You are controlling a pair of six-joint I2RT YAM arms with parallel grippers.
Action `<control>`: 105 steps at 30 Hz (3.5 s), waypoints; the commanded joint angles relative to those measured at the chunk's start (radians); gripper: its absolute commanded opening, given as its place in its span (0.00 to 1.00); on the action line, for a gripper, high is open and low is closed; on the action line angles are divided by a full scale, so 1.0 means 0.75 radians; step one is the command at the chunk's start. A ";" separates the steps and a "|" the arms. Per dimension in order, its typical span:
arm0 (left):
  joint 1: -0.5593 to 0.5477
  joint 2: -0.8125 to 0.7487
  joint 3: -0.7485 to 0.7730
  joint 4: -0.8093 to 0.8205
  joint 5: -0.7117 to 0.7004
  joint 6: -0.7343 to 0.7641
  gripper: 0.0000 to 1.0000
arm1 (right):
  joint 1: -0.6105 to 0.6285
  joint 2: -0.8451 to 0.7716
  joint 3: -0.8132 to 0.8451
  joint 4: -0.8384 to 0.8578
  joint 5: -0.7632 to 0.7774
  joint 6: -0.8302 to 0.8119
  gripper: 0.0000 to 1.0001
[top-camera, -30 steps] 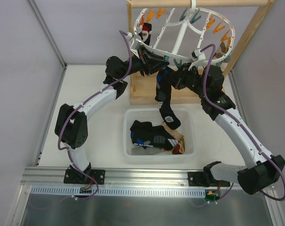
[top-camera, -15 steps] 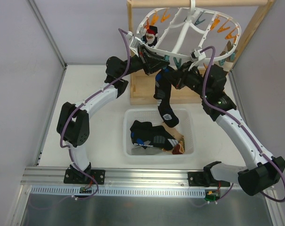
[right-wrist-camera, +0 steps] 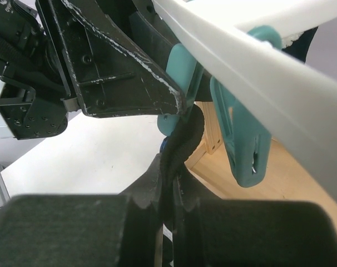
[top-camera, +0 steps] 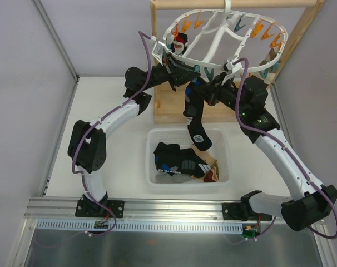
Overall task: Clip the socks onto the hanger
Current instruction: Clamp the sock onto the hanger.
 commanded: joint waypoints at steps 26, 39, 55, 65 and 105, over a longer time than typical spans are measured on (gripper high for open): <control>-0.006 -0.037 -0.040 0.164 0.173 0.084 0.16 | -0.053 0.008 0.116 0.073 -0.027 0.034 0.01; 0.006 -0.104 -0.064 0.035 0.081 0.161 0.99 | -0.053 0.020 0.100 0.059 -0.031 0.026 0.01; 0.094 -0.442 -0.262 -0.631 -0.271 0.431 0.99 | -0.053 -0.027 0.206 -0.292 0.033 -0.021 0.89; 0.094 -0.567 -0.547 -0.714 -0.271 0.599 0.99 | -0.053 -0.297 -0.037 -0.548 0.280 -0.056 0.91; -0.070 0.045 -0.660 -0.039 -0.357 0.724 0.43 | -0.053 -0.798 -0.544 -0.749 0.387 0.071 0.86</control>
